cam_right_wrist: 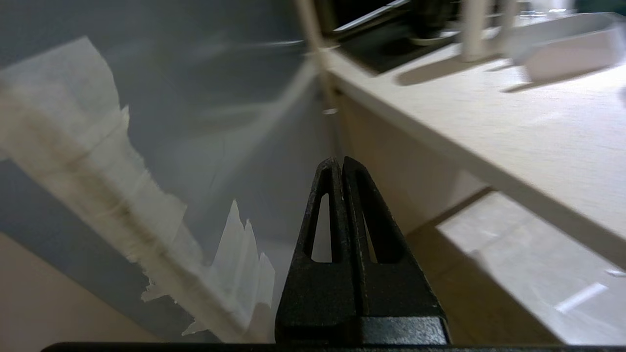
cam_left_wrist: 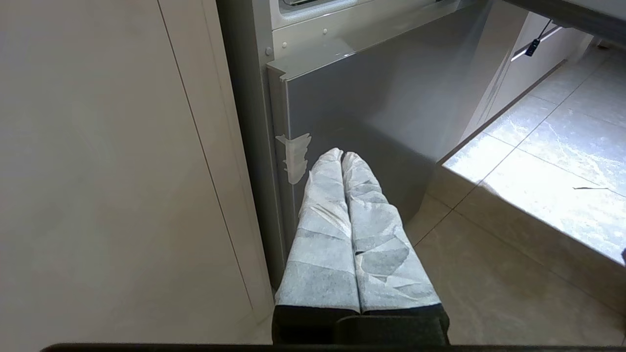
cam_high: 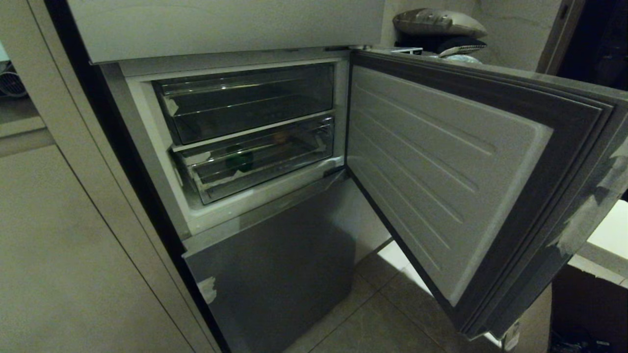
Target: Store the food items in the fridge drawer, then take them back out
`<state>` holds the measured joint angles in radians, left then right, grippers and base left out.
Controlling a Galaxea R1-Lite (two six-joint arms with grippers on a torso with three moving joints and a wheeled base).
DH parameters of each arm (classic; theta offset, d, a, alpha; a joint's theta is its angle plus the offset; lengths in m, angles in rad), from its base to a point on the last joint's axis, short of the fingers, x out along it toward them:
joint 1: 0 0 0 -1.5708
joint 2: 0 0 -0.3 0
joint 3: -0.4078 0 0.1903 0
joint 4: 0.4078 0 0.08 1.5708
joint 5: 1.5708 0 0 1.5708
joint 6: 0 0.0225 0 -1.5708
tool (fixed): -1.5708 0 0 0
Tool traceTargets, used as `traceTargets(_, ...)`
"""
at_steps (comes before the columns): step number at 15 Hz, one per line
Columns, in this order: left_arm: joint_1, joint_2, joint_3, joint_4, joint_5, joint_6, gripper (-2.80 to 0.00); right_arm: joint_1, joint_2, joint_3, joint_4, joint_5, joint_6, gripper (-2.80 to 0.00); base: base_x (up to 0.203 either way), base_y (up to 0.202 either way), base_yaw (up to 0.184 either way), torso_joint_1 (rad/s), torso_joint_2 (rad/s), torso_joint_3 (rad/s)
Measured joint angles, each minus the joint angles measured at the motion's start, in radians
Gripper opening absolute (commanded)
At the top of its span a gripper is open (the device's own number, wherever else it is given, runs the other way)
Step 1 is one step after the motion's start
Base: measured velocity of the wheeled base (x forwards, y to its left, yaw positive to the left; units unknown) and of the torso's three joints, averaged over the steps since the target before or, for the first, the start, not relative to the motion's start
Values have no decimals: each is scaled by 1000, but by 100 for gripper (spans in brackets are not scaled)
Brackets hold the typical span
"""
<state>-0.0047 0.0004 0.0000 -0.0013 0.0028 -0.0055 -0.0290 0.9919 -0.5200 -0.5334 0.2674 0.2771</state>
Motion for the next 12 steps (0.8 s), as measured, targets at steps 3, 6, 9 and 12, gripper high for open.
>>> traceTargets(3, 0, 0, 0, 0, 0, 0, -280, 168, 21, -1, -5, -111, -41, -280, 0, 0, 0, 0, 0, 0)
traceTargets(6, 0, 0, 0, 0, 0, 0, -280, 265, 80, -35, -19, -143, -44, -280, 0, 0, 0, 0, 0, 0)
traceTargets(9, 0, 0, 0, 0, 0, 0, -280, 295, 177, -75, -108, -138, -42, -280, 0, 0, 0, 0, 0, 0)
traceTargets(12, 0, 0, 0, 0, 0, 0, -280, 355, 309, -96, -274, -135, -42, -280, 0, 0, 0, 0, 0, 0)
